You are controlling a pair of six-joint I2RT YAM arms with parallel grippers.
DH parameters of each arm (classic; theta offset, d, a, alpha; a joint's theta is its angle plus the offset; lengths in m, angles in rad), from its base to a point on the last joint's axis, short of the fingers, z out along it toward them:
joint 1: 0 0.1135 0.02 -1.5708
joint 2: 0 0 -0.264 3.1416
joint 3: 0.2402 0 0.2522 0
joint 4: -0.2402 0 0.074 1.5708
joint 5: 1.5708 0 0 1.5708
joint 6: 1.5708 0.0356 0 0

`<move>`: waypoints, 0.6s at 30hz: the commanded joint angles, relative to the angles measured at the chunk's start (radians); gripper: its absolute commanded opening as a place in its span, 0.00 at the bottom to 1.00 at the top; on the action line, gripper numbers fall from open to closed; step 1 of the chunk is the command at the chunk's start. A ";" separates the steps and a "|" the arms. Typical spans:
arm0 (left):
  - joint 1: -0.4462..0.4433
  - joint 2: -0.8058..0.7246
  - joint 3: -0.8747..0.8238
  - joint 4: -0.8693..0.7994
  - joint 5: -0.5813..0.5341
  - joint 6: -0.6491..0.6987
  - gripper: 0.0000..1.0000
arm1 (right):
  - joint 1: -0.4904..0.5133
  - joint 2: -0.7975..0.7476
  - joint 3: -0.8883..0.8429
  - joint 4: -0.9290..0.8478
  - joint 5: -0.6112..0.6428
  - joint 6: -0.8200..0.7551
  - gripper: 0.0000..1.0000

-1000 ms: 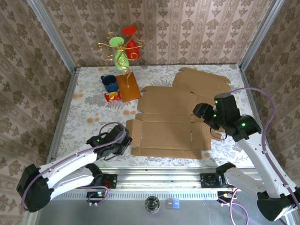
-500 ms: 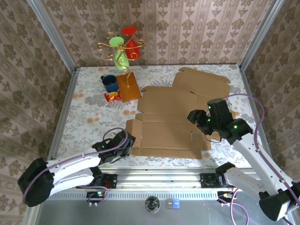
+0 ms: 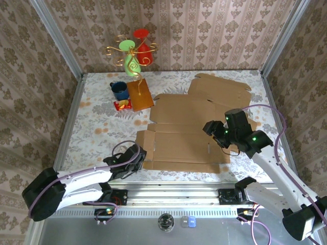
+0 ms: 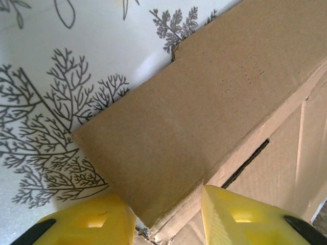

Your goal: Fold the paper box

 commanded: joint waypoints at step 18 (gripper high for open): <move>-0.010 0.001 0.219 -0.054 -0.076 -0.115 0.00 | 0.034 -0.162 -0.113 0.029 -0.008 0.469 0.55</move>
